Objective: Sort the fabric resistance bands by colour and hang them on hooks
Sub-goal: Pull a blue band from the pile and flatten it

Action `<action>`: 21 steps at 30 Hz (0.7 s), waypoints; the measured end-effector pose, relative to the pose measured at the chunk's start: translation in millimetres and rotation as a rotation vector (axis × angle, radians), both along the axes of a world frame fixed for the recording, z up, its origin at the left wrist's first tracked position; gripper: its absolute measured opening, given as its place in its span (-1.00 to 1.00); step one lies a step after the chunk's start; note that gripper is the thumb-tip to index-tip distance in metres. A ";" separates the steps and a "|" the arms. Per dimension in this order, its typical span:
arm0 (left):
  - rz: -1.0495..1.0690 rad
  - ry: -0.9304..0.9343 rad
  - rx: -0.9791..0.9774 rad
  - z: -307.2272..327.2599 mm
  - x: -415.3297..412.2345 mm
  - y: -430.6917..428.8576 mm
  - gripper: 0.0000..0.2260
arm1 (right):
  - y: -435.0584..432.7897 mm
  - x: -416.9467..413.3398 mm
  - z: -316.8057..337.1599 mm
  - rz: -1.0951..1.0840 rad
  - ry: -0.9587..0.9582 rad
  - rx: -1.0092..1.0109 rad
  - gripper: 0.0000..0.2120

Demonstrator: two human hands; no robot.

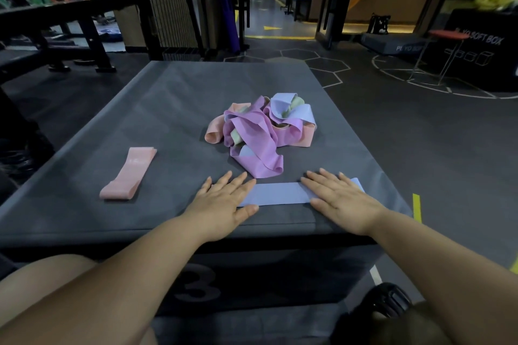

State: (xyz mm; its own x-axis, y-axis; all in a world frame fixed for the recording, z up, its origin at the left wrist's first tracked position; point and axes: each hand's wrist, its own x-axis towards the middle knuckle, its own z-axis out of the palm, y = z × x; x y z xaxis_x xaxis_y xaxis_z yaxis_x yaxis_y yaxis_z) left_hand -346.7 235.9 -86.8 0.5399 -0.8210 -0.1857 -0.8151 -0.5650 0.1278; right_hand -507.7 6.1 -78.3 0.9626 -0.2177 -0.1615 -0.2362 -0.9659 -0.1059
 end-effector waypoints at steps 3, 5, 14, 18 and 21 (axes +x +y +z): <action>-0.002 -0.004 0.000 -0.7 0.2 -0.2 -0.46 | -10.6 -7.2 0.3 -0.064 0.016 -0.024 -0.48; -0.001 -0.004 0.004 -0.7 0.6 -0.3 -0.46 | -17.6 -10.9 0.0 -0.105 0.022 -0.033 -0.46; 0.000 0.007 0.014 1.8 -0.2 -0.1 -0.45 | -19.9 -11.5 1.2 -0.129 0.050 -0.046 -0.43; -0.001 0.018 0.001 3.0 0.4 -0.5 -0.45 | -19.2 -9.2 6.2 -0.143 0.081 -0.024 -0.41; 0.006 0.039 -0.006 3.9 0.2 -0.5 -0.46 | -20.3 -6.5 10.3 -0.158 0.109 0.000 -0.39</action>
